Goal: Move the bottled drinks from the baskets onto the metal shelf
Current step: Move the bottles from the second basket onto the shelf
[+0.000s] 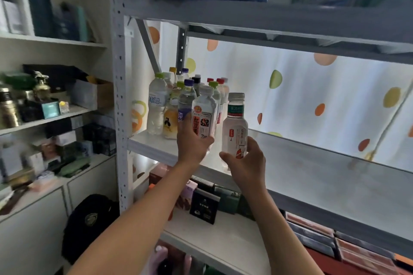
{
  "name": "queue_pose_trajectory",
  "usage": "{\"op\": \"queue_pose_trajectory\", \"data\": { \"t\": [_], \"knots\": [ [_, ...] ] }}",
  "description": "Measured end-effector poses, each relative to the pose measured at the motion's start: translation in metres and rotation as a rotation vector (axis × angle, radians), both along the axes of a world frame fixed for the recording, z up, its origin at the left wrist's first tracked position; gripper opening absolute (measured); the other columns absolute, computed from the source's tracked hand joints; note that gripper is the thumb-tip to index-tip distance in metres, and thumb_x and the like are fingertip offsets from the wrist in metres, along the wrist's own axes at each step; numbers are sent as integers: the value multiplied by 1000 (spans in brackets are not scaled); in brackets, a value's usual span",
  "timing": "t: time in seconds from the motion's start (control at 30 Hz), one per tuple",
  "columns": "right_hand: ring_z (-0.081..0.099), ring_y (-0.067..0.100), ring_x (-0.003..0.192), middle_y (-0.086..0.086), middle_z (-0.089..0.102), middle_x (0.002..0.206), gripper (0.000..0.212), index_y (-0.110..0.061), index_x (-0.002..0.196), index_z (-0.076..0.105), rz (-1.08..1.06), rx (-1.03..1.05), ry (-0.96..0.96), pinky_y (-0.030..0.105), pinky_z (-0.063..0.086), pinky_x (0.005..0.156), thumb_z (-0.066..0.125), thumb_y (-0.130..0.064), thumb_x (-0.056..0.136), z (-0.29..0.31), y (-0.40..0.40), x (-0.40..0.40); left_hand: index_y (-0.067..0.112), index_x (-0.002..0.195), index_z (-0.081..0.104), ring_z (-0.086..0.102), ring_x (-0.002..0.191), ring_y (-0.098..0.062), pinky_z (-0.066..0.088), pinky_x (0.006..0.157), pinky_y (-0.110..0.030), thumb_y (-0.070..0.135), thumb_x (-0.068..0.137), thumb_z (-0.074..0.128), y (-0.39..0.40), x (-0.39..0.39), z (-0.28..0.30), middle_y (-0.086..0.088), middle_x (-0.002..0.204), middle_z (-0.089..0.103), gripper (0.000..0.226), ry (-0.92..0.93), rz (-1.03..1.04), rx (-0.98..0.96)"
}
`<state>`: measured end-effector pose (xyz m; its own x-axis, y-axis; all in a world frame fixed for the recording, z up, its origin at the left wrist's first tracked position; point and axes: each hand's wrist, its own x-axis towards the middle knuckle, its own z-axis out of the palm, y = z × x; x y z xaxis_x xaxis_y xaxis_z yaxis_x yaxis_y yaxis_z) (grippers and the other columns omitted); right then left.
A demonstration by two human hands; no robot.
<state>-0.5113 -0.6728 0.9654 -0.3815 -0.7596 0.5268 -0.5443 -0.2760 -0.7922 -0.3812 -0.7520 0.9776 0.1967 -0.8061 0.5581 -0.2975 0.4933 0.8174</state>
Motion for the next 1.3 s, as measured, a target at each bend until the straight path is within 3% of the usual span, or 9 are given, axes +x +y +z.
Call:
{"op": "queue_pose_trajectory", "data": {
  "t": [0.2,0.33,0.43,0.6,0.77,0.9,1.0,1.2,1.3],
  "knots": [
    [64,15,95,-10,65,105,61,-25,124,57,21,32,-7,5,40,58,85,-27,69,3,-18,-24,21,132,44,57,110,-21,55,90,-46,14,66,84,-23,-18,-16,-2,122,53,77,-33,78,47],
    [64,18,98,-6,67,110,64,-23,127,57,27,54,-4,10,45,63,85,-27,69,-1,-30,-37,19,139,43,53,117,-25,52,93,-48,28,71,82,-32,-18,-25,-4,127,56,79,-131,179,40],
    [63,21,101,-3,67,113,64,-22,127,57,19,68,-21,14,47,64,85,-26,70,-7,-40,-42,17,139,44,53,117,-25,51,93,-46,37,74,80,-40,-17,-27,-3,127,60,77,-218,220,61],
    [60,23,106,-1,64,116,65,-20,129,54,5,87,-38,15,46,66,85,-25,72,-17,-53,-44,11,136,48,52,119,-27,48,102,-40,35,77,80,-40,-23,-32,-8,131,47,71,-199,252,87],
    [59,26,110,1,60,119,69,-20,130,48,-32,73,-81,23,52,73,85,-25,73,-22,-61,-45,10,140,40,51,122,-26,49,100,-44,34,80,78,-36,-25,-37,-9,134,46,74,-180,228,40],
    [57,26,113,0,55,120,76,-22,127,40,-53,89,-123,38,61,80,88,-25,69,-25,-60,-46,9,116,46,51,107,-20,55,86,-39,34,77,80,-27,-25,-45,-8,118,53,57,-146,279,-13],
    [58,26,112,2,55,120,80,-21,126,39,-51,134,-58,45,62,81,91,-26,65,-18,-60,-48,14,110,47,49,96,-13,53,81,-29,32,84,73,-18,-29,-45,-1,108,53,41,-191,173,-82],
    [61,27,112,1,65,117,65,-17,125,56,155,272,30,39,57,87,90,-21,70,0,-57,-74,20,101,50,51,86,-9,44,77,-20,14,87,65,-16,-30,-41,11,96,49,21,-394,-36,-233],
    [62,29,112,4,66,117,59,-13,122,59,247,336,33,51,53,98,89,-14,71,8,-61,-90,20,96,53,51,84,-8,42,74,-16,12,87,62,-20,-36,-32,11,94,50,15,-503,-112,-263]
  ]
}}
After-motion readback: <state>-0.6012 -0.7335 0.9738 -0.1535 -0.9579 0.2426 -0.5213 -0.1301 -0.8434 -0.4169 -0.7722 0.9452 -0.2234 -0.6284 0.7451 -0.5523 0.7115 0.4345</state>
